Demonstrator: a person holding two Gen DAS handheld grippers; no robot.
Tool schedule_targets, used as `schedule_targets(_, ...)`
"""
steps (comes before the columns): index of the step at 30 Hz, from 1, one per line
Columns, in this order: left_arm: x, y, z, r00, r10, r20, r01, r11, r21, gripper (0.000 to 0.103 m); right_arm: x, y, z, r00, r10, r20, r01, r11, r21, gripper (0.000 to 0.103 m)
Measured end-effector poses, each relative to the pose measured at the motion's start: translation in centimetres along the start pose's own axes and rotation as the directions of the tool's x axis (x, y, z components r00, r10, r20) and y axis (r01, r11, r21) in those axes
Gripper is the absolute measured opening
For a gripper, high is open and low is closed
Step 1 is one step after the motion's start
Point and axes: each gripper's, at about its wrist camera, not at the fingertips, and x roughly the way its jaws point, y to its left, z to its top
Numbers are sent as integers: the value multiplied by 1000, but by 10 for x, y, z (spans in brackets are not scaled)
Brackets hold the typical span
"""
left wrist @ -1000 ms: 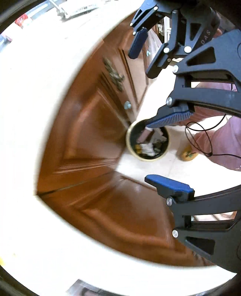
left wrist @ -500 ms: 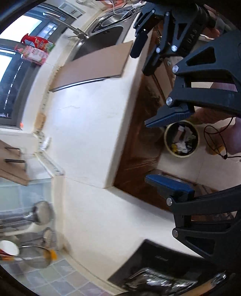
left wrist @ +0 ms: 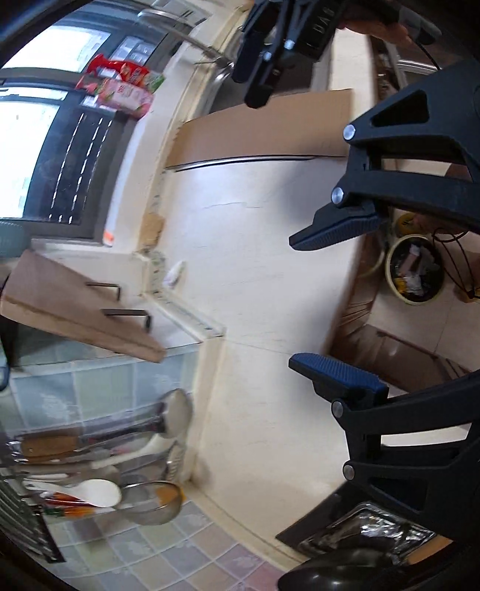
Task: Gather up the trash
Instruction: 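Raise both tools back toward the counter corner, then grasp the loofah sponge with the right tool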
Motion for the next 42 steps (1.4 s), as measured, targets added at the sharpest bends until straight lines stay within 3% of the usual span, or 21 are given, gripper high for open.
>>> schedule_targets(5, 26, -27, 45, 999, 49, -3, -49, 998, -34, 56, 22, -31, 64, 999, 49, 23, -48, 998, -44, 62)
schedule_targets(11, 84, -69, 97, 995, 84, -53, -88, 993, -73, 56, 71, -78, 164, 992, 125, 14, -123, 987, -102, 62)
schedule_targets(15, 130, -98, 127, 988, 134, -76, -141, 986, -91, 56, 125, -126, 228, 984, 175, -13, -176, 980, -97, 62)
schedule_targets(22, 239, -115, 166, 973, 146, -180, -177, 970, -165, 56, 246, -199, 299, 976, 215, -43, -217, 975, -45, 62)
schedule_targets(31, 373, -95, 174, 933, 175, -316, -262, 930, -259, 56, 399, -239, 307, 968, 196, -155, -201, 979, -19, 62)
schedule_targets(42, 432, -76, 182, 924, 151, -352, -280, 893, -352, 56, 495, -227, 292, 971, 123, -203, -143, 986, -89, 62)
